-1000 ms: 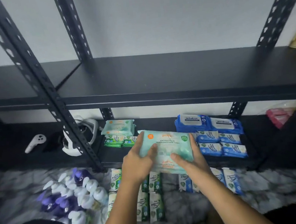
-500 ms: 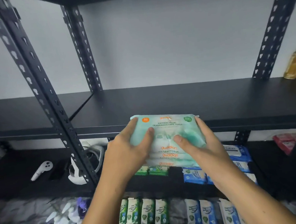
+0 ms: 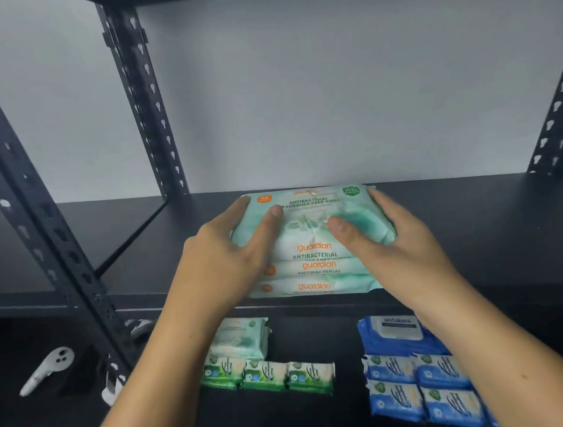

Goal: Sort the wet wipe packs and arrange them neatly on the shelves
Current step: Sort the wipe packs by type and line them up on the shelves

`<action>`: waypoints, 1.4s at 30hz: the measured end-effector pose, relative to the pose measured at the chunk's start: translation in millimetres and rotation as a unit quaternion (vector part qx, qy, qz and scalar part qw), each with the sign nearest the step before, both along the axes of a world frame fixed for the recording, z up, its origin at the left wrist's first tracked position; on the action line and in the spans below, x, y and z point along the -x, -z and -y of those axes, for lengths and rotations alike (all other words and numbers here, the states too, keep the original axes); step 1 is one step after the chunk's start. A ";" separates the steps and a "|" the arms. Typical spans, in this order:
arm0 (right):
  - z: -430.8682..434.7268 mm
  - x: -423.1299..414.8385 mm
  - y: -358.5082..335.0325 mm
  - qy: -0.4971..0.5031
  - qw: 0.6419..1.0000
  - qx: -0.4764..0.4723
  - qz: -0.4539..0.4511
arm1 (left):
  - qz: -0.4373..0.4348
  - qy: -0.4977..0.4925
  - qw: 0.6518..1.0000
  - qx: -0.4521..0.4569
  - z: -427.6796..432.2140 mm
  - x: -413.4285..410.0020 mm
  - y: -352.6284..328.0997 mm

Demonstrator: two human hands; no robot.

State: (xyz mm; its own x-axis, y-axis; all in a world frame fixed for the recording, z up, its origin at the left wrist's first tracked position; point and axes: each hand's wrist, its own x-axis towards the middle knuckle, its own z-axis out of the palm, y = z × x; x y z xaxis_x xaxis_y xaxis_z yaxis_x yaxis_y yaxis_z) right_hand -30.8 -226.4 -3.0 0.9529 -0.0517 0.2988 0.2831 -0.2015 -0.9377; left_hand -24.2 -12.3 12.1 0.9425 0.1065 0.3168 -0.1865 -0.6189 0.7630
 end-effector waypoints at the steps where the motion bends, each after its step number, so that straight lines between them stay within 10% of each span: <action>1: -0.9 -9.6 3.2 0.001 1.000 0.002 -0.002 | -0.001 -0.005 1.000 0.000 -1.8 -9.8 3.6; 13: -2.9 -49.5 16.6 0.023 0.998 0.050 -0.041 | -0.005 -0.034 0.999 -0.019 -2.8 -57.2 26.4; 17: -5.9 -31.7 20.2 0.177 0.955 0.230 0.055 | 0.075 -0.047 0.987 -0.131 -4.1 -40.5 31.2; 22: -12.1 -14.5 33.2 0.105 0.872 0.452 0.156 | 0.193 0.065 0.945 -0.256 -11.2 -27.7 57.9; 42: -13.6 -100.8 41.2 0.099 0.883 0.440 0.131 | 0.204 0.055 0.961 -0.178 -7.2 -117.0 76.9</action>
State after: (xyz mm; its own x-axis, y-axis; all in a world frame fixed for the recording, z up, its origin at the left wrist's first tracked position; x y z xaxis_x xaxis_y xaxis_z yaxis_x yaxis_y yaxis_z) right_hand 70.0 -212.8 -44.2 0.8431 0.1531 0.5156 0.3454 -0.8889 -0.3009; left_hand 92.7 -5.1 -64.8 0.7310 -0.1697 0.6609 -0.5045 -0.7866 0.3561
